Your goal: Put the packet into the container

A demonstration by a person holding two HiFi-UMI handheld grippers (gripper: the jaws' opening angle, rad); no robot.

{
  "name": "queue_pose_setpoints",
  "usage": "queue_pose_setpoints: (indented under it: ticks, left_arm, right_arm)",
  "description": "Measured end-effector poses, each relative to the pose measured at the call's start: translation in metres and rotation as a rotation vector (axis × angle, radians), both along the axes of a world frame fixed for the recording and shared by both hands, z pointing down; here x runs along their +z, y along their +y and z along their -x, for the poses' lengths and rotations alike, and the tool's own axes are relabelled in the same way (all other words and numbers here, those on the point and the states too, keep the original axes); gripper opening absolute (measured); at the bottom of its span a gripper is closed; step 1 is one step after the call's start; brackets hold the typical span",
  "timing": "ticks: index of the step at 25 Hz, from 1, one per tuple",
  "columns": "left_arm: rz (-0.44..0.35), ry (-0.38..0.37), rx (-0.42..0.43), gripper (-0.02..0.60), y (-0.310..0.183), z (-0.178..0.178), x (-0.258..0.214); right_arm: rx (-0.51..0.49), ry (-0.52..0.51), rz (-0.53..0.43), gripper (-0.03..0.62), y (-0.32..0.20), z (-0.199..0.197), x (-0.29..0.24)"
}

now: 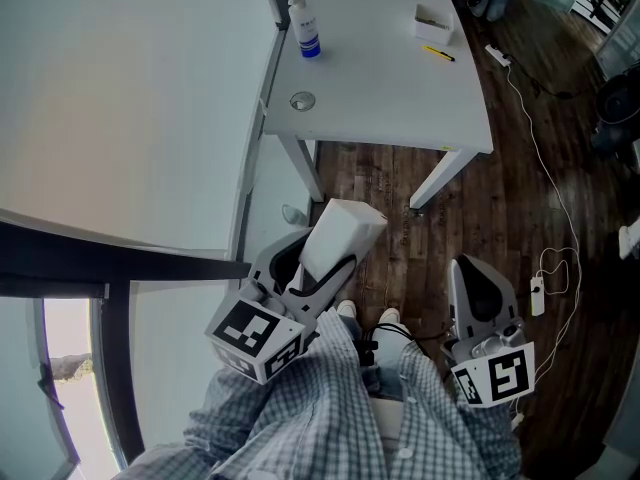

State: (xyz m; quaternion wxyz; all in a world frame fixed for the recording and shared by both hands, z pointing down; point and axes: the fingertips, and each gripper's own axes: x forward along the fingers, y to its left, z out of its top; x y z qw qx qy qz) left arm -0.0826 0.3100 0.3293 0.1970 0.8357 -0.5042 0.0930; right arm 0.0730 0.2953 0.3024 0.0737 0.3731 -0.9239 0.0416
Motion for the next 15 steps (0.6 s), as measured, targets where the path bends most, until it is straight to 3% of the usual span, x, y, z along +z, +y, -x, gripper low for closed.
queue_pose_setpoints:
  ticks: [15]
  left_arm:
    - [-0.033, -0.01, 0.016, 0.26, 0.01, 0.034, -0.004]
  right_arm:
    - [0.051, 0.005, -0.055, 0.015, 0.01, 0.026, -0.005]
